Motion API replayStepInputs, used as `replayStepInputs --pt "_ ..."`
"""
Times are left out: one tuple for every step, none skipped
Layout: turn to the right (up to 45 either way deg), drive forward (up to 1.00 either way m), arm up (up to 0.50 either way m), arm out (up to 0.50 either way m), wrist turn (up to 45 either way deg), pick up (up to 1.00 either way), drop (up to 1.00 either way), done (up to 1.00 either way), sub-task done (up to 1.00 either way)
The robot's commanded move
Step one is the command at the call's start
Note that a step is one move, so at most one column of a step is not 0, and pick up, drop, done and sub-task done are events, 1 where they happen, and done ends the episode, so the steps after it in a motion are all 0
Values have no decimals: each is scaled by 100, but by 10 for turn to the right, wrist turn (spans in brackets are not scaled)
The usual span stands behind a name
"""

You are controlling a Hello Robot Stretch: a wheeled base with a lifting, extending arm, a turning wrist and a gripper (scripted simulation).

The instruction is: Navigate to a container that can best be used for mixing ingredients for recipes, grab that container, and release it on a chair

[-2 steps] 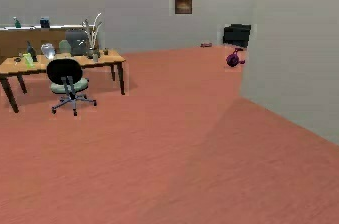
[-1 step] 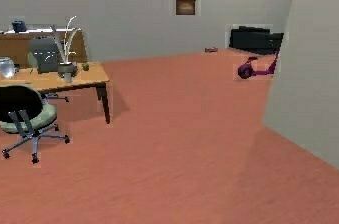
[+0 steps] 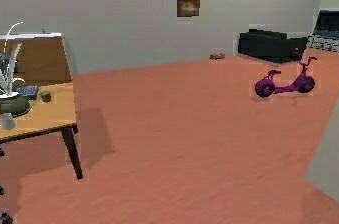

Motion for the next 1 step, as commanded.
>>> replayStepInputs --pt "-30 0 0 0 0 0 0 0 0"
